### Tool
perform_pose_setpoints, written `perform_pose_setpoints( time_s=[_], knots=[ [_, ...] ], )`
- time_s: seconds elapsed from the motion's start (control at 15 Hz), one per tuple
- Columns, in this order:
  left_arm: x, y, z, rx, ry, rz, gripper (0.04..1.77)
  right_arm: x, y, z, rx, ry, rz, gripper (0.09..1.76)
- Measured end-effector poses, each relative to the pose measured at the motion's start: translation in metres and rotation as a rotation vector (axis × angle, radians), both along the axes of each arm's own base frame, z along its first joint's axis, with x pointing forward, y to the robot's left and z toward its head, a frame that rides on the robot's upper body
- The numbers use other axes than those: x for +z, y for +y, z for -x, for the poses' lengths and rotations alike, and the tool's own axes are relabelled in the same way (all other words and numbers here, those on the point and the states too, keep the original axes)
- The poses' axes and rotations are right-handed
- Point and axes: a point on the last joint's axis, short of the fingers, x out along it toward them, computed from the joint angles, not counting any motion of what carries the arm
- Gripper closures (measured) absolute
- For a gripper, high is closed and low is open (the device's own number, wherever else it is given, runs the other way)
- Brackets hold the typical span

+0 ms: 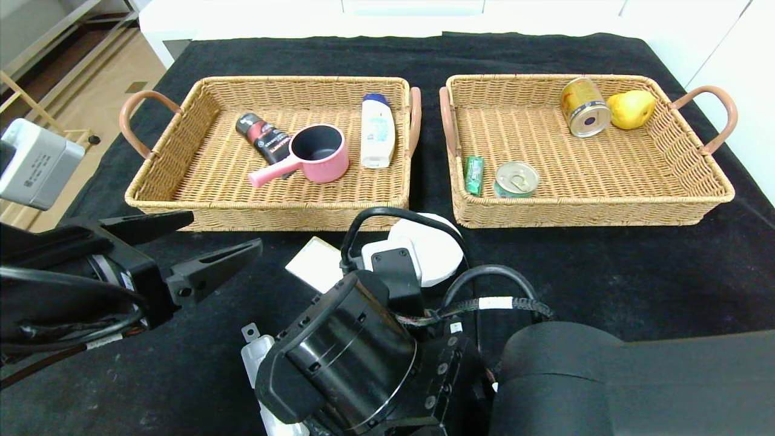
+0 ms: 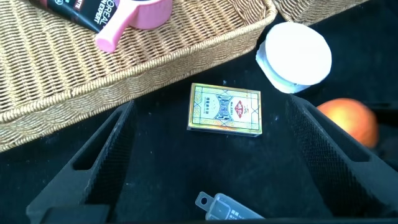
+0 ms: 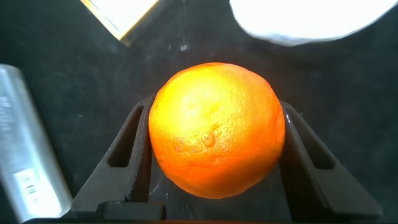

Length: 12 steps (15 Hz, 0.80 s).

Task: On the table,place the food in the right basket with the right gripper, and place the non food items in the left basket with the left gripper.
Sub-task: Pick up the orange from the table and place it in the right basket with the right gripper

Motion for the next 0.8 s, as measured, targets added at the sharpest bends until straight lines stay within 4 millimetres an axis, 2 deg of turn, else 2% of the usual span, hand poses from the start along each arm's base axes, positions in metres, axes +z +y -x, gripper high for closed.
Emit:
perform_pose_setpoints(
  time_s=[0.47, 0.8],
  knots=[
    [-0.004, -0.001, -0.004, 0.0, 0.02, -0.005, 0.09, 0.043, -0.03, 0.01, 0.002, -0.071, -0.025, 0.66],
    [-0.008, -0.002, -0.008, -0.001, 0.037, -0.012, 0.09, 0.062, -0.068, -0.005, -0.047, -0.104, 0.012, 0.66]
  ],
)
